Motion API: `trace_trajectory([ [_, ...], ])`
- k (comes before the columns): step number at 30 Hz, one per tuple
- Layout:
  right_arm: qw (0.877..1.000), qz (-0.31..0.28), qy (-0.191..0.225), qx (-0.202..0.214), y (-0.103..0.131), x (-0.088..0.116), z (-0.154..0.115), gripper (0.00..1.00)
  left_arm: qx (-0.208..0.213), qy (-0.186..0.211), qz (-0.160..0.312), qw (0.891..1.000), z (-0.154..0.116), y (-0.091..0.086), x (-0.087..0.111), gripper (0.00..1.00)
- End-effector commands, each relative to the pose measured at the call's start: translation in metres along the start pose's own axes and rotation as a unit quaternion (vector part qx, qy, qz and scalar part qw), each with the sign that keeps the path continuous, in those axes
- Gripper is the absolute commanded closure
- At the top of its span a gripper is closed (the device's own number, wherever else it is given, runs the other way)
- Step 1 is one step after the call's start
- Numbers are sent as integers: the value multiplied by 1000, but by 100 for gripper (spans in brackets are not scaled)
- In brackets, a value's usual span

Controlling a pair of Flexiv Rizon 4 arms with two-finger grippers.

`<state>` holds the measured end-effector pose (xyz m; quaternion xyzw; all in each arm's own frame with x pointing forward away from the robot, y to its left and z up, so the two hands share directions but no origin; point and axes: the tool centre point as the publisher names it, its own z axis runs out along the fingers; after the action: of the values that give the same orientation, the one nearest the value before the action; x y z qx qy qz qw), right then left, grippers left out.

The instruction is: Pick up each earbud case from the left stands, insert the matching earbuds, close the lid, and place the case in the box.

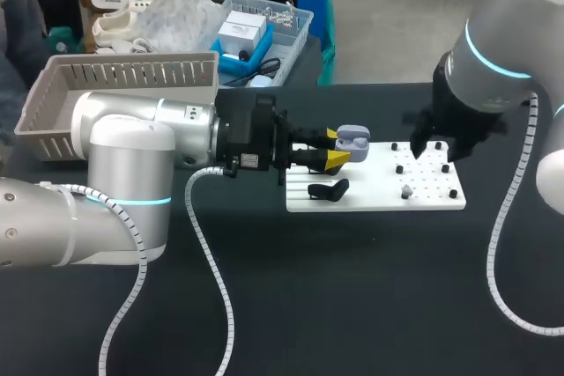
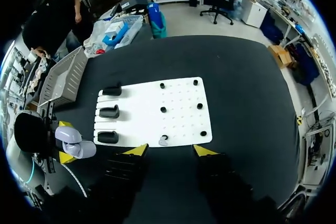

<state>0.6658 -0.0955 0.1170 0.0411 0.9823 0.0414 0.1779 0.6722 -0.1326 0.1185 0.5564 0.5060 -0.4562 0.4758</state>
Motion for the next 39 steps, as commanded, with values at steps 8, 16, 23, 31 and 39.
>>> trace_trajectory([
  [8,1000,-9,-5,-2,1,13,30,52,-1,0,0,1000,0,0,0,100],
  [16,1000,-16,-5,2,4,18,50,51,-1,0,0,1000,0,0,0,100],
  [23,1000,-13,-8,7,7,20,62,52,-1,0,0,1000,0,0,0,100],
  [31,999,18,-20,22,12,22,71,51,-1,0,0,1000,0,0,0,100],
  [39,994,101,-32,34,15,23,77,44,-1,0,0,1000,0,0,0,100],
])
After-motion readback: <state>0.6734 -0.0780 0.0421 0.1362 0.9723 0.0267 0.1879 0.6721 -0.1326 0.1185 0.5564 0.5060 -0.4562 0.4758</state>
